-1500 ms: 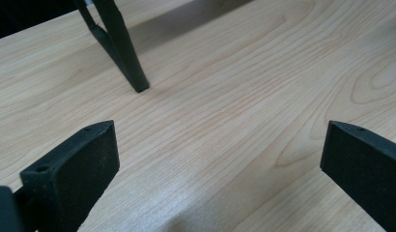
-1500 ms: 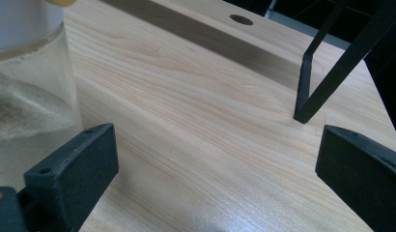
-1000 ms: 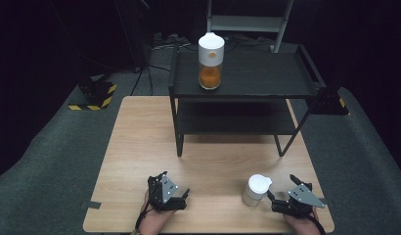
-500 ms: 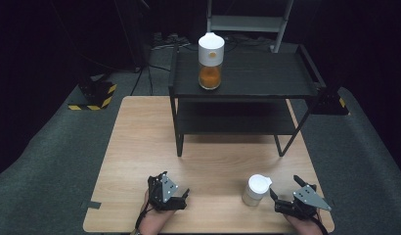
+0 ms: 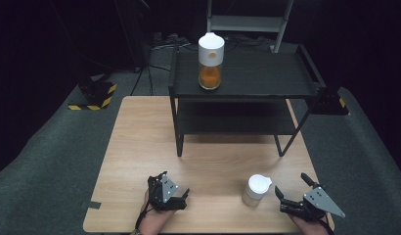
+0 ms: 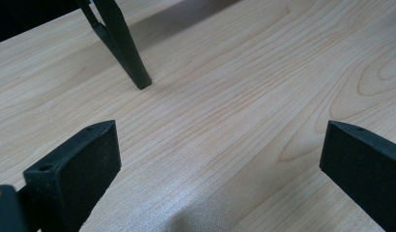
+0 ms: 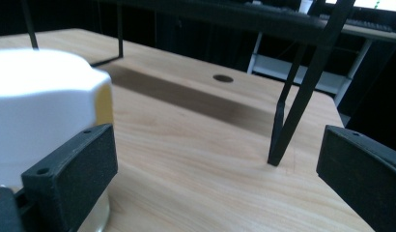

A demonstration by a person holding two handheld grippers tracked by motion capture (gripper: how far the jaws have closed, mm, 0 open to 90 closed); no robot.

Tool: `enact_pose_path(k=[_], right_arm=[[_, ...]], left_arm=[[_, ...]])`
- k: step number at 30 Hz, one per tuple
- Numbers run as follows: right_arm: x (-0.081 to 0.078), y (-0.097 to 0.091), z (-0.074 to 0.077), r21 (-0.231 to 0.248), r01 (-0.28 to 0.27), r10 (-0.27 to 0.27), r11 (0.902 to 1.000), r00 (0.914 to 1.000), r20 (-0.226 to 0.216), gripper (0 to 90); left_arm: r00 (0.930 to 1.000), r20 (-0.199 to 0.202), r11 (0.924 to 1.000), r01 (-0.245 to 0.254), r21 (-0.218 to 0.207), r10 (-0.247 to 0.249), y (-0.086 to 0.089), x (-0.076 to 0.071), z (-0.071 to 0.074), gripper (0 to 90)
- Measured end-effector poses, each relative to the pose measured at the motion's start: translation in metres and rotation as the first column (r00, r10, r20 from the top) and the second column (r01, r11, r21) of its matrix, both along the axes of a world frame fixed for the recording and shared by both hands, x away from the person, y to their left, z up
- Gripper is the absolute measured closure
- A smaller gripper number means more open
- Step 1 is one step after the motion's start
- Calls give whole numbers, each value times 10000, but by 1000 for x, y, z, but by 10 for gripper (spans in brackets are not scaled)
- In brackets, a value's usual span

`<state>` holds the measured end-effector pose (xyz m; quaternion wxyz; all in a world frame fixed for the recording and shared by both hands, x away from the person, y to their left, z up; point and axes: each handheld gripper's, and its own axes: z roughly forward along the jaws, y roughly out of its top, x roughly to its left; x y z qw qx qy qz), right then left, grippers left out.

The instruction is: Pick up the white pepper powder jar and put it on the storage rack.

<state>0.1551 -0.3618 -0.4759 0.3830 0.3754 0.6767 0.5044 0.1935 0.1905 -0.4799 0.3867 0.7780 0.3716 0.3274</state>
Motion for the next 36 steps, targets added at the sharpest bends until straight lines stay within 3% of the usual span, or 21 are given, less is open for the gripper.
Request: enact_pose_path(k=[13, 24, 36], right_arm=[[-11, 8, 8, 466, -634, 609, 9969, 9967, 527, 0], [-11, 22, 9, 390, -1279, 1261, 9910, 9910, 446, 0], [-10, 33, 4, 366, -1624, 1618, 9861, 9867, 187, 0]], left_arm=[[10000, -9, 10000, 26, -28, -26, 1, 0, 0, 10], [10000, -9, 10000, 61, -28, -61, 1, 0, 0, 10], [10000, -19, 10000, 86, -6, -86, 1, 1, 0, 10]])
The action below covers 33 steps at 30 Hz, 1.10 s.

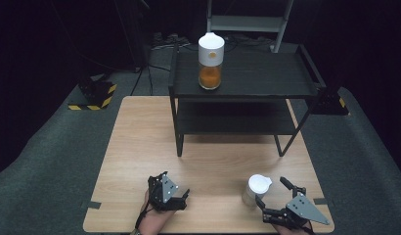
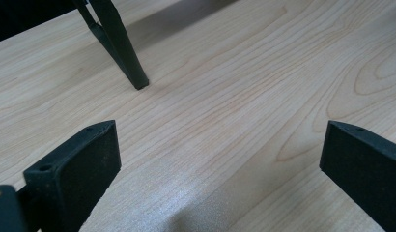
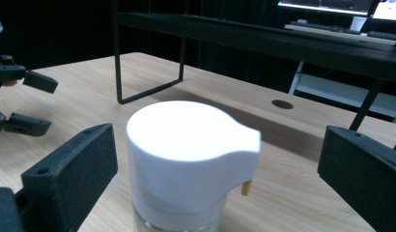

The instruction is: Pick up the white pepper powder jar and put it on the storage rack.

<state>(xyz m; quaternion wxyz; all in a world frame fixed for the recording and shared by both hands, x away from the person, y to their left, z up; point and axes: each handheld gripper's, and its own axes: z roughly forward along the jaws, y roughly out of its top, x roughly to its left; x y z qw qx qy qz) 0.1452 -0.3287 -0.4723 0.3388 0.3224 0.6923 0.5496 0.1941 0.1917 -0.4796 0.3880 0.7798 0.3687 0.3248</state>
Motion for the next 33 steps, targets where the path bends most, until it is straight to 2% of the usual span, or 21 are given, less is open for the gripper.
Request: enact_pose_path(k=[17, 22, 33], right_arm=[[6, 8, -12, 32, 34, -32, 10000, 9986, -527, 0], [10, 9, -16, -36, -55, 52, 10000, 9966, -826, 9], [17, 9, -23, 304, -246, 285, 9992, 9905, -1348, 133]], left_arm=[[10000, 40, 10000, 6, 13, -7, -1, -1, -1, 10], [10000, 35, 10000, 9, 5, -9, 0, 0, -1, 10], [10000, 18, 10000, 36, -19, -36, 1, 0, 0, 10]])
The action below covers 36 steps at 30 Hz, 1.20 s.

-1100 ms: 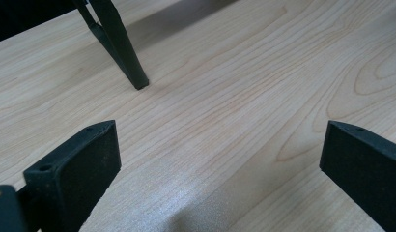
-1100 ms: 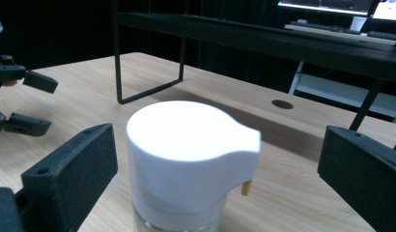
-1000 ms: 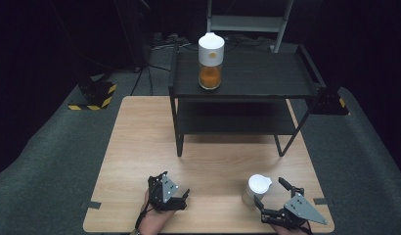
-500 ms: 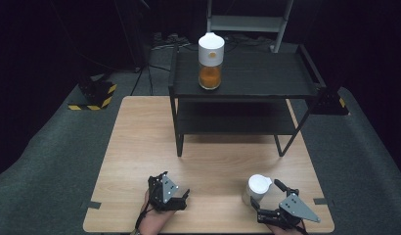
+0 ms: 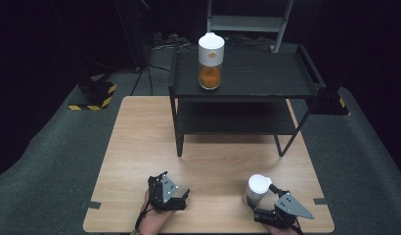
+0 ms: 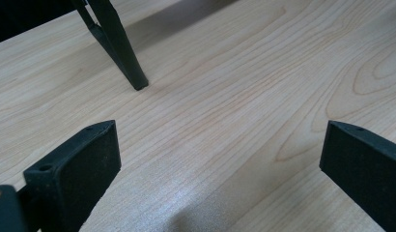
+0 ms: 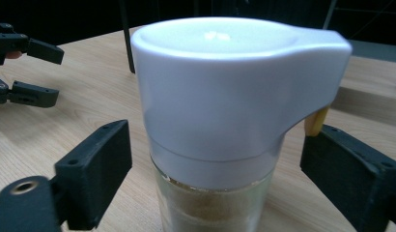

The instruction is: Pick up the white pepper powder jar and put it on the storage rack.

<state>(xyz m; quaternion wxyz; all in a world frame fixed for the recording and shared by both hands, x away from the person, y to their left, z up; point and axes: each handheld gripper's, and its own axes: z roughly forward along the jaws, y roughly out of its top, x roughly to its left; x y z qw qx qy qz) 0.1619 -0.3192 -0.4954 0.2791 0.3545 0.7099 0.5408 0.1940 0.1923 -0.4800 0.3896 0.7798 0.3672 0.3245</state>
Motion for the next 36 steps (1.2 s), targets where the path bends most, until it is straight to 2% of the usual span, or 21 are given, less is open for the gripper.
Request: enact_pose_path(k=[15, 23, 36], right_arm=[[1, 6, -7, 423, 184, -184, 9989, 9998, -14, 289], [1, 6, -13, 590, 208, -217, 9980, 9996, 153, 293], [2, 7, -11, 475, 307, -318, 9984, 9992, 232, 300]], left_arm=[[10000, -36, 10000, 34, 1, -34, 0, 1, 0, 10], [10000, -31, 10000, 37, -2, -37, 0, 1, 0, 10], [10000, -48, 10000, 62, -24, -63, 1, 1, 0, 11]])
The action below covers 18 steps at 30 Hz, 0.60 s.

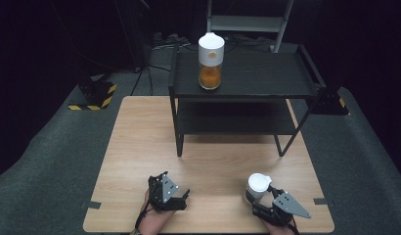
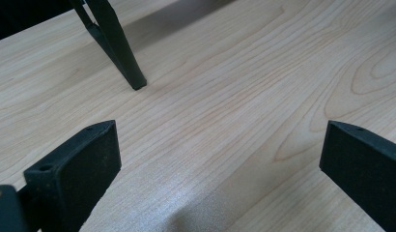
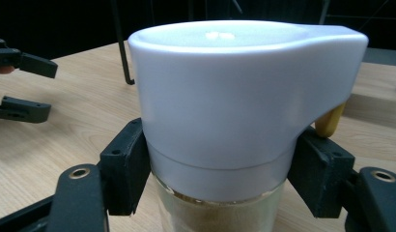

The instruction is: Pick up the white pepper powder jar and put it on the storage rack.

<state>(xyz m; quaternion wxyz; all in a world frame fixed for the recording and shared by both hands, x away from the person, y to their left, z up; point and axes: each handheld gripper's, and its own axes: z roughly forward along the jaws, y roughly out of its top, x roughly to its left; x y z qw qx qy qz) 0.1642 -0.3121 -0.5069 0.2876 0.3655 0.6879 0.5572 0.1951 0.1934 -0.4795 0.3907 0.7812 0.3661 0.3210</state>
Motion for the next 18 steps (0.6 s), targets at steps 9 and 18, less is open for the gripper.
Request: enact_pose_path(k=[9, 18], right_arm=[[-2, -5, 0, 208, 297, -299, 9993, 9995, 126, 300], [-3, -15, 4, 473, 543, -557, 9974, 9980, 292, 300]], left_arm=[[10000, 2, 10000, 16, -4, -16, 0, 0, 0, 11], [10000, 1, 10000, 23, -16, -23, 0, 0, 0, 11]])
